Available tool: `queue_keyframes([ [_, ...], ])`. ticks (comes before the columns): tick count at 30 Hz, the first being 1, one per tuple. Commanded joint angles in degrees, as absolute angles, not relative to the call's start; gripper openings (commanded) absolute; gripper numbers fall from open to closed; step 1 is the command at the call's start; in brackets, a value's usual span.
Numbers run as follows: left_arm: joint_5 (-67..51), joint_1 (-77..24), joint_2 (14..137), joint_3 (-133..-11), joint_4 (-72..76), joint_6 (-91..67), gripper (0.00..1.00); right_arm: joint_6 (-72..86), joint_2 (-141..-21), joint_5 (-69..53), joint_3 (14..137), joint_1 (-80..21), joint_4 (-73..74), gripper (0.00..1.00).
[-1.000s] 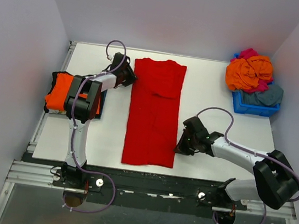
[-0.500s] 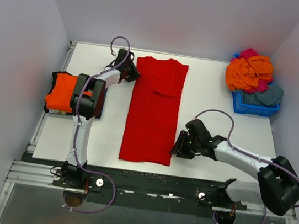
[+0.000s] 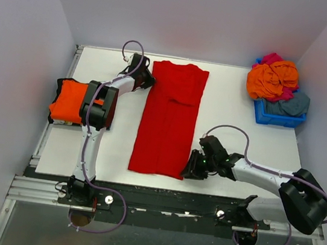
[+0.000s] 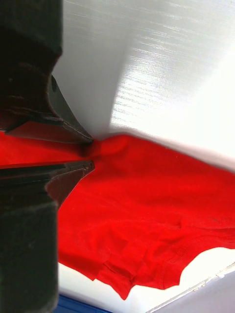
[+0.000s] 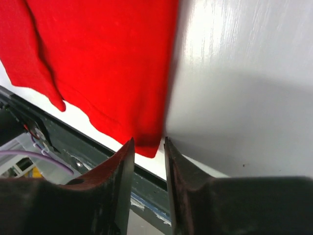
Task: Fold and stack the t-shirts
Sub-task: Rotate the tshirt 90 degrees
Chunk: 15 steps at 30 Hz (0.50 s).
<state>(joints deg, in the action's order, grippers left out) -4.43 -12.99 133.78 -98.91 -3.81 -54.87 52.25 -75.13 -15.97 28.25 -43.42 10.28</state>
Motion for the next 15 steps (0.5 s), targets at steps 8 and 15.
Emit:
queue_keyframes([
  [8,-2.9,-13.97,132.54,-95.8,-2.9,-56.08,0.36,53.7,-71.73,-14.07,23.73,-44.38,16.25,0.01],
  [15,-2.55,-13.8,127.63,-94.57,-7.99,-48.79,0.58,53.7,-64.61,-10.02,23.03,-44.38,23.11,0.01],
])
